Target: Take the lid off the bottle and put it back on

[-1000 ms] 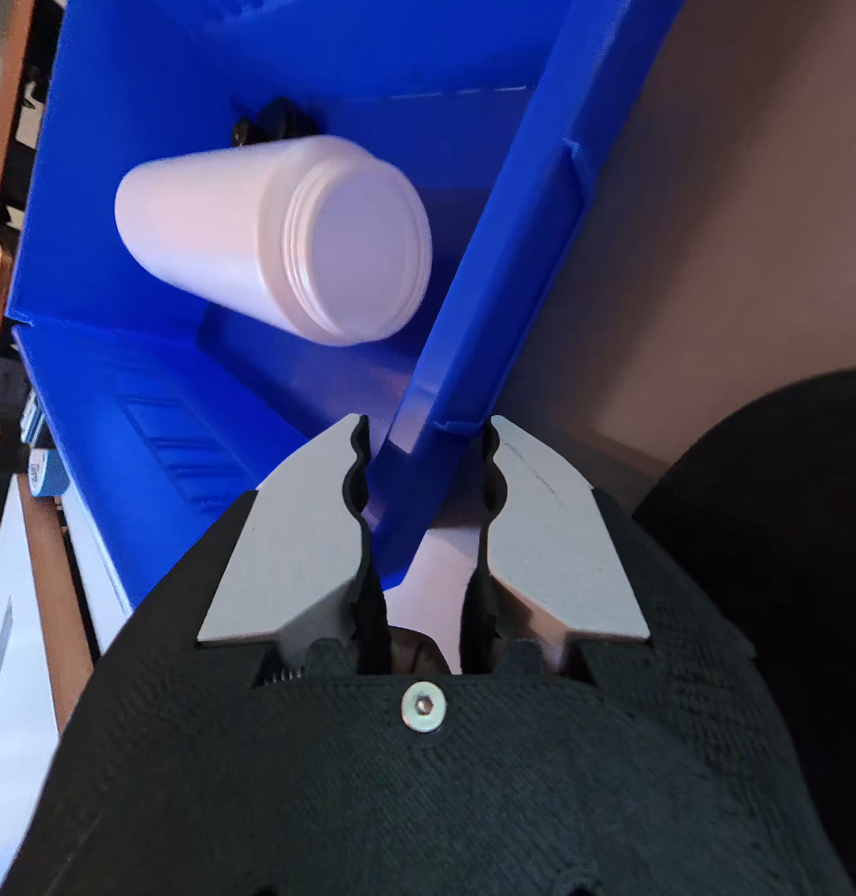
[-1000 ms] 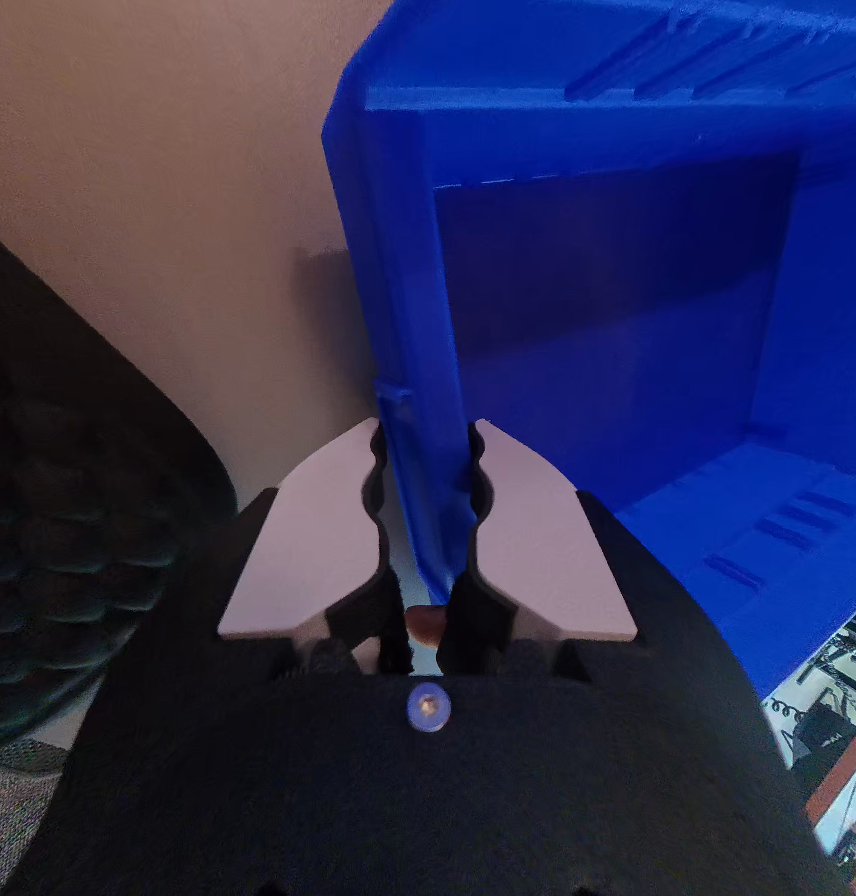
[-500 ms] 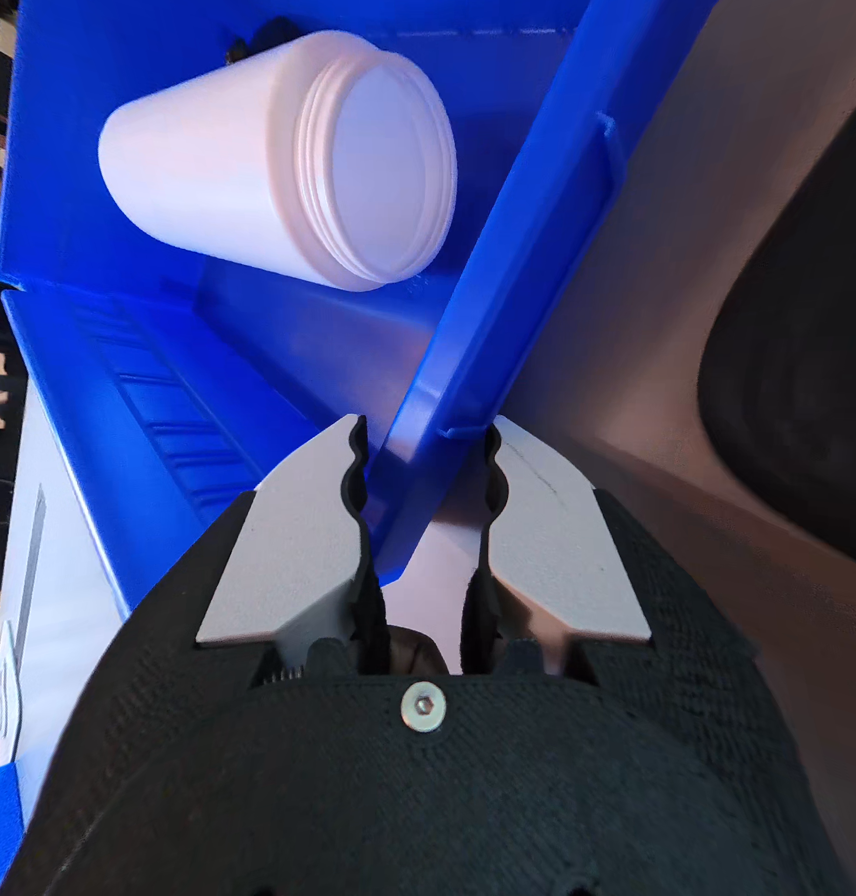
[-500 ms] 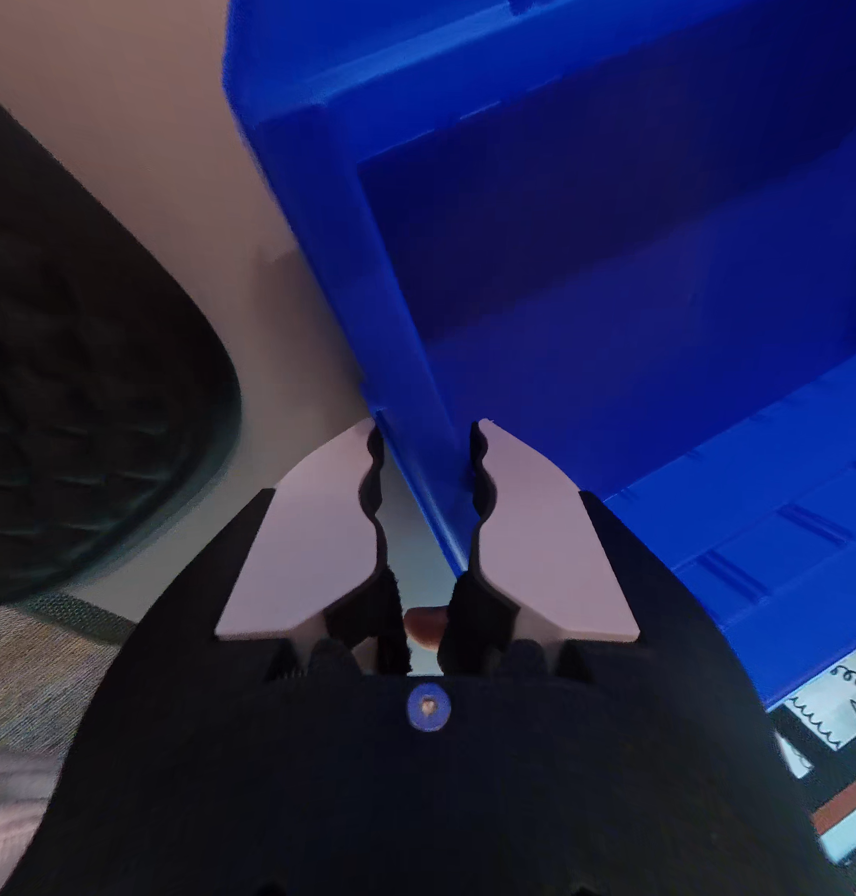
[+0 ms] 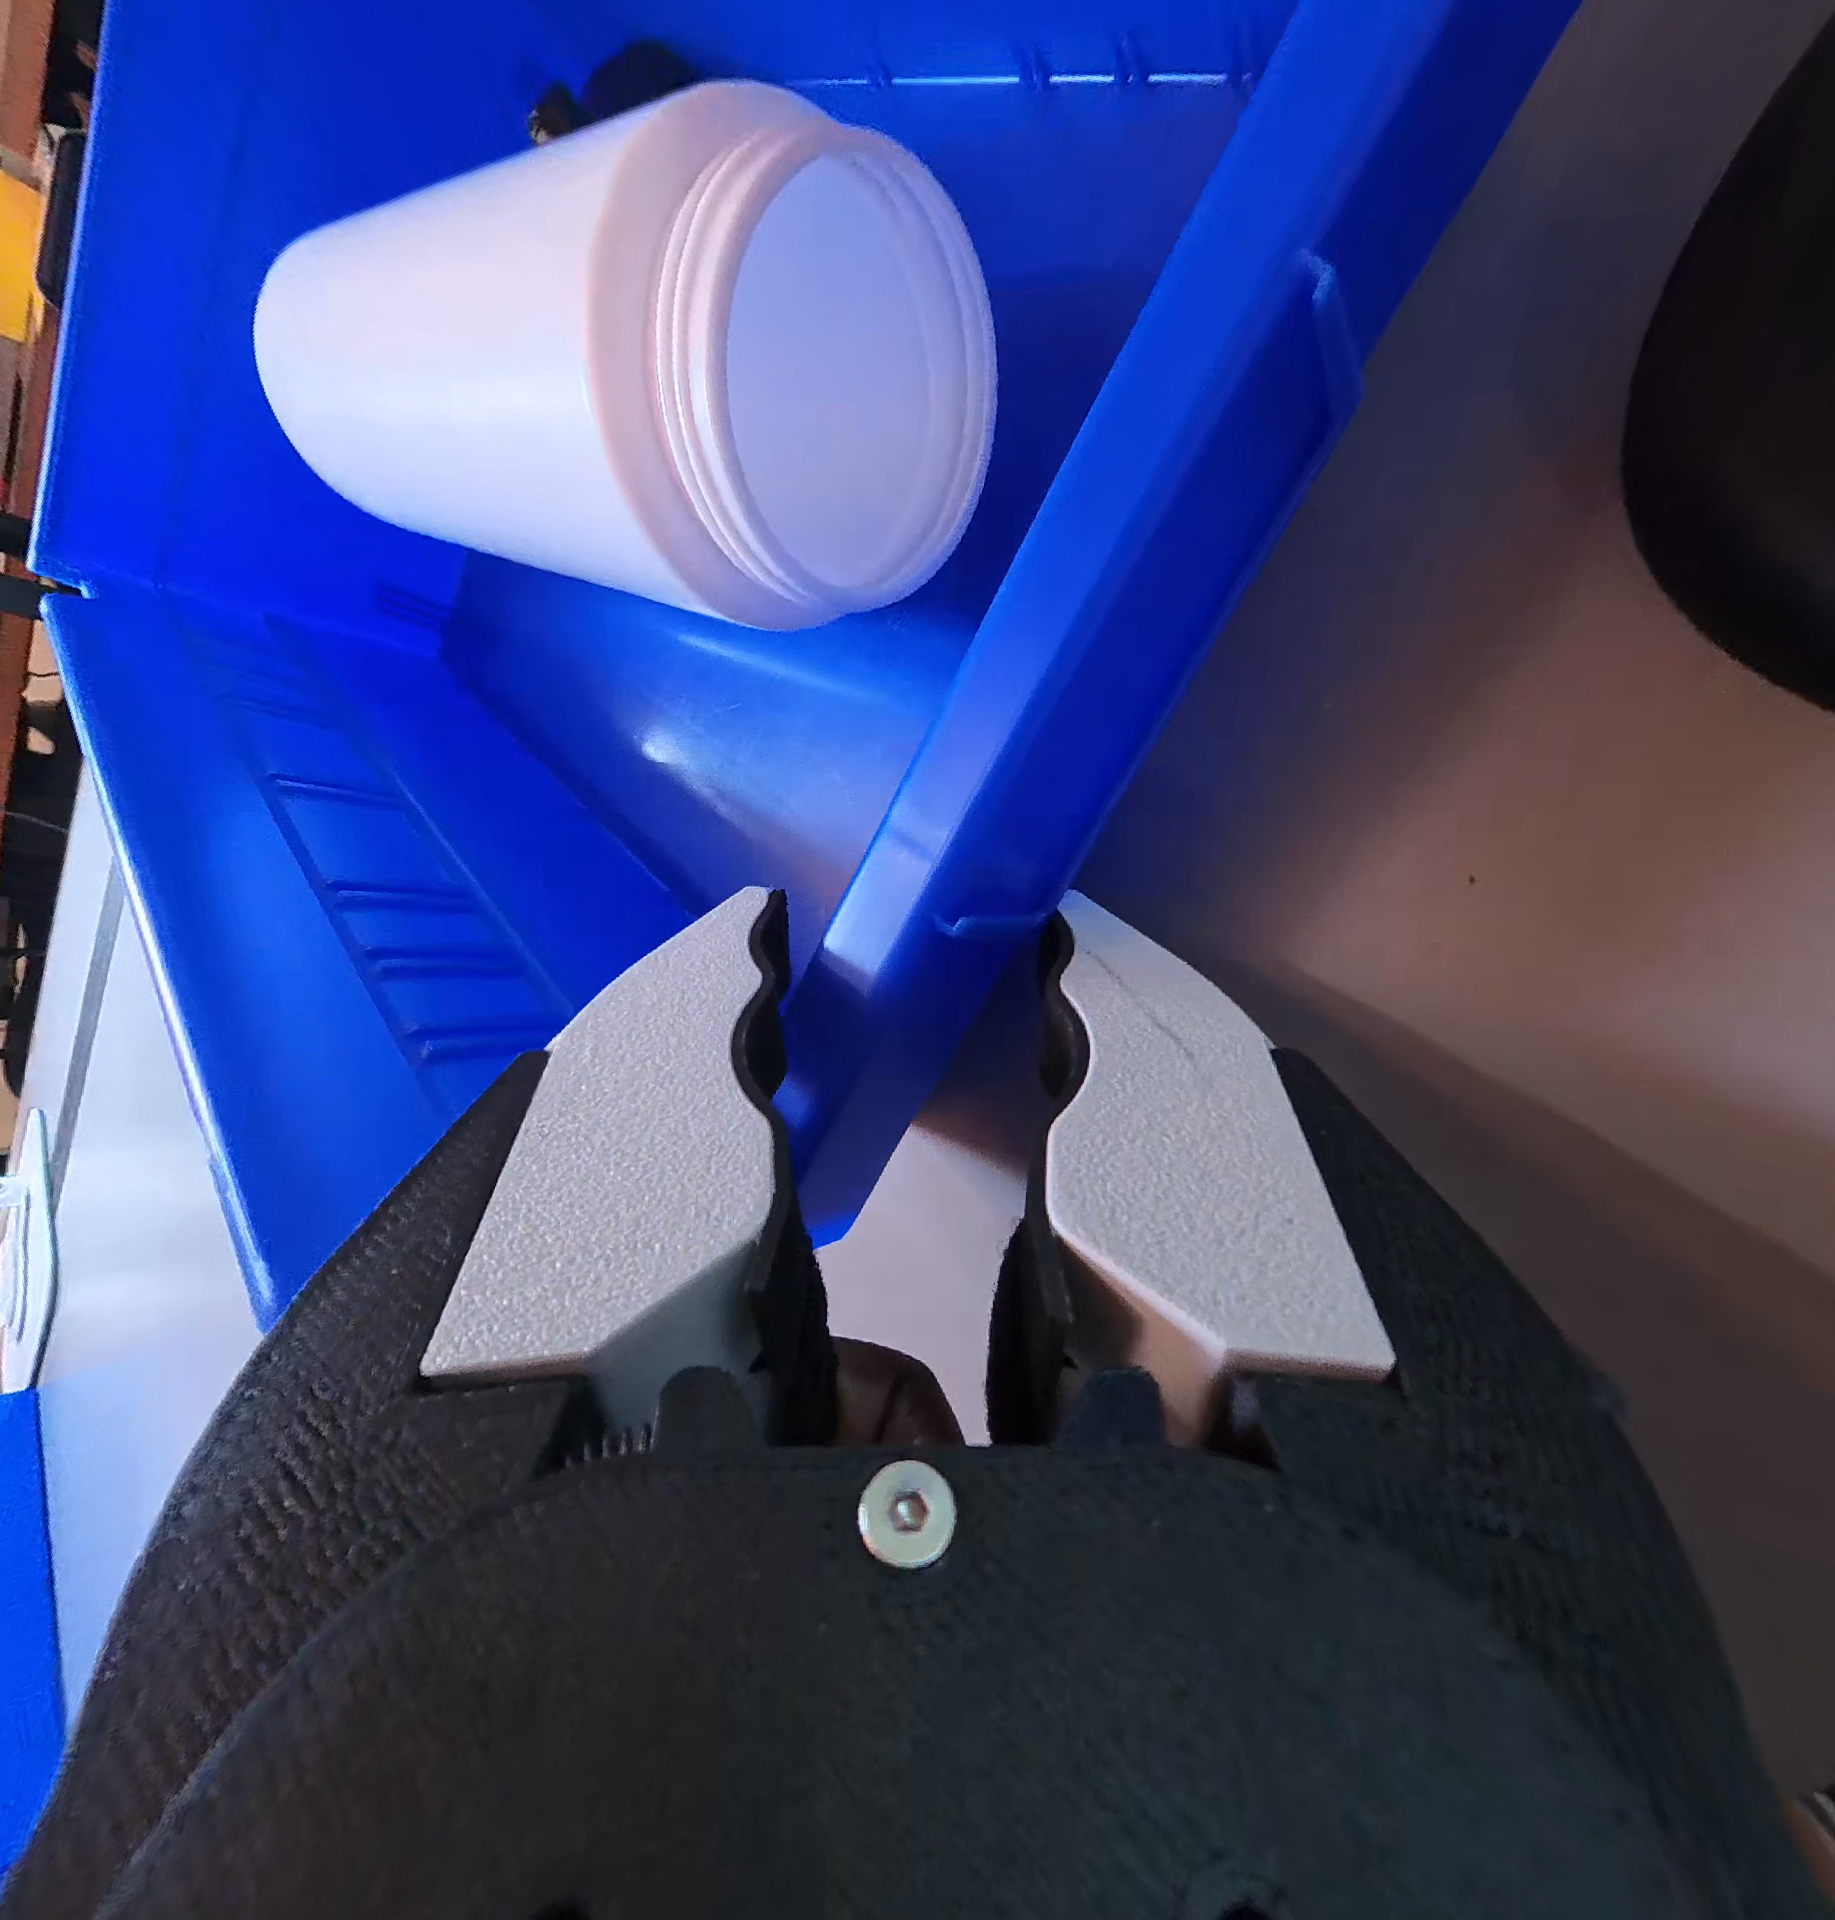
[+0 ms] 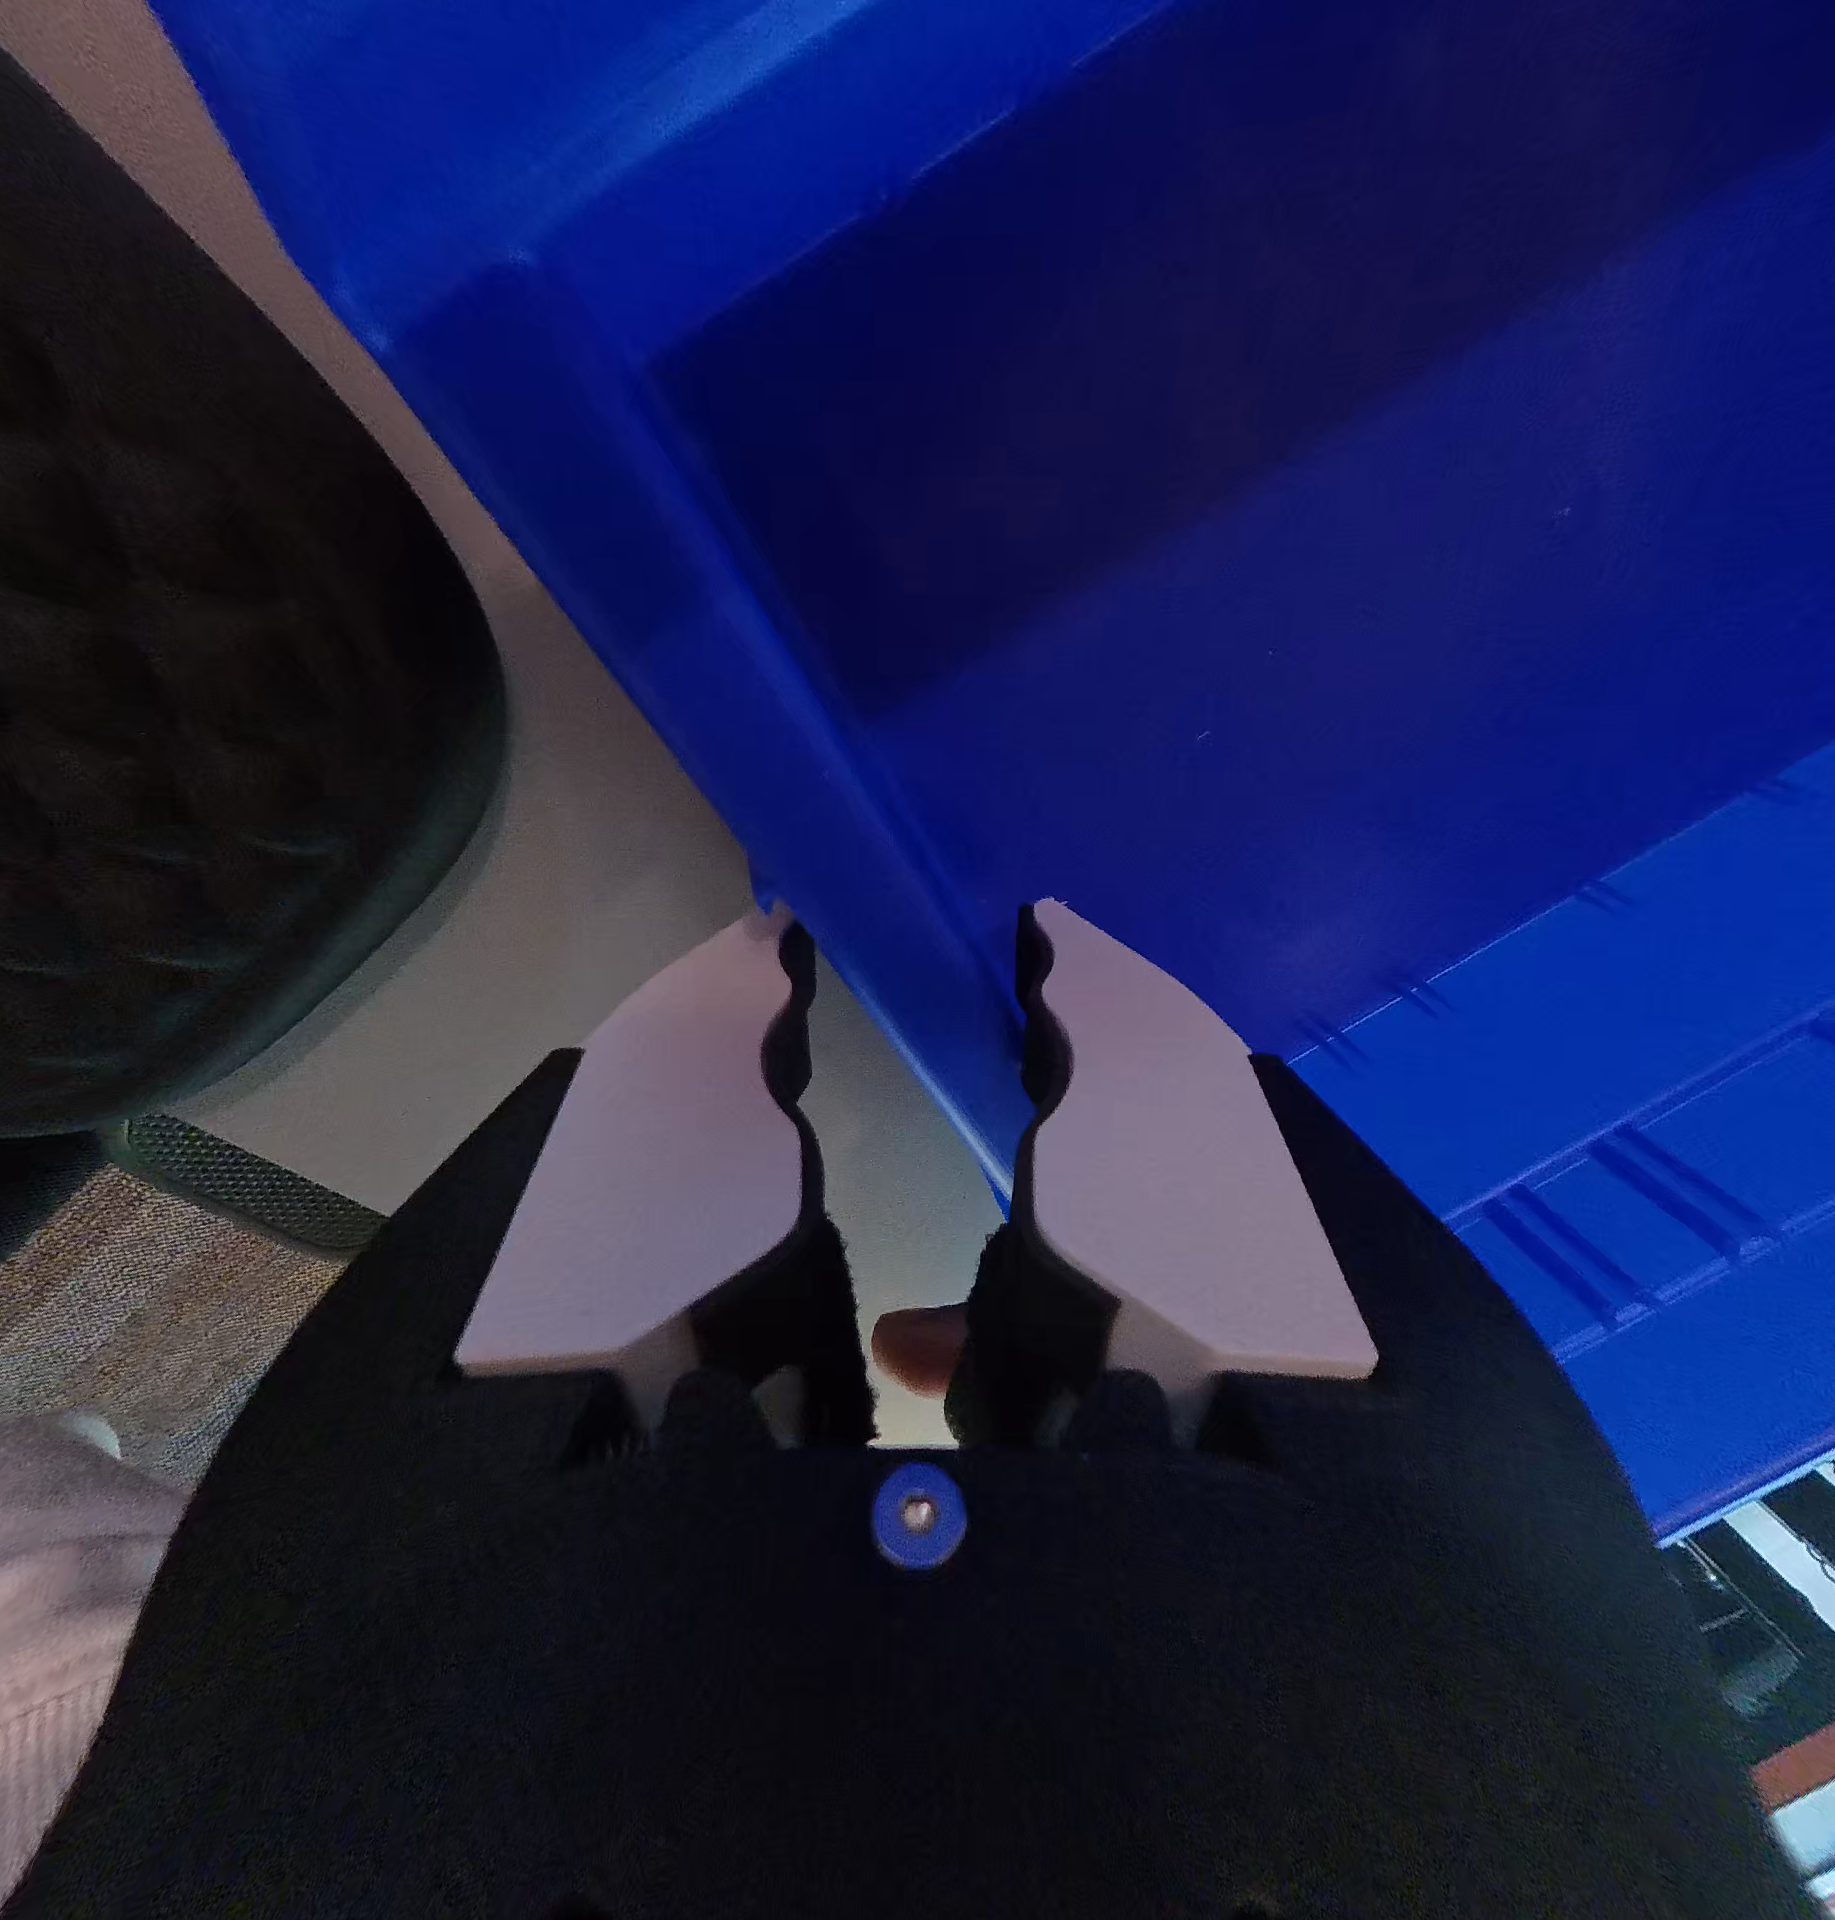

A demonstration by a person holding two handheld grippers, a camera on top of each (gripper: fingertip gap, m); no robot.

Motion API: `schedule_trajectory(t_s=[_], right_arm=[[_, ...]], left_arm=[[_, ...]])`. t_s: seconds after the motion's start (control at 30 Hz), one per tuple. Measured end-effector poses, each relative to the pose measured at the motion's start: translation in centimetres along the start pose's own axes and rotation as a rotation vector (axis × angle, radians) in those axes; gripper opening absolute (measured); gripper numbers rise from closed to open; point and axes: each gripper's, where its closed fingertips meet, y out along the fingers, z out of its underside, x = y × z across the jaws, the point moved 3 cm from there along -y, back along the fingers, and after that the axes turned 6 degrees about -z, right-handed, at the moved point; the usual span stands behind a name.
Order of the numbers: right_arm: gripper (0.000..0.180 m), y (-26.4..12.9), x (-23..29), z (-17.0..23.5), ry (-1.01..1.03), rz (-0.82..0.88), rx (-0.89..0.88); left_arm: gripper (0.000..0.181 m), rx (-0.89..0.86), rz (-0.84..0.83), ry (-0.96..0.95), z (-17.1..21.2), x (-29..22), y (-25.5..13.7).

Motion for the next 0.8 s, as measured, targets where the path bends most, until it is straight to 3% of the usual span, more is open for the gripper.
schedule_trajectory(t_s=[0.8], right_arm=[[0.047, 0.43, -0.12, -0.93, -0.116, 0.038, -0.029]], left_arm=[[0.047, 0.041, -0.046, -0.044, -0.18, 0.00, 0.12]])
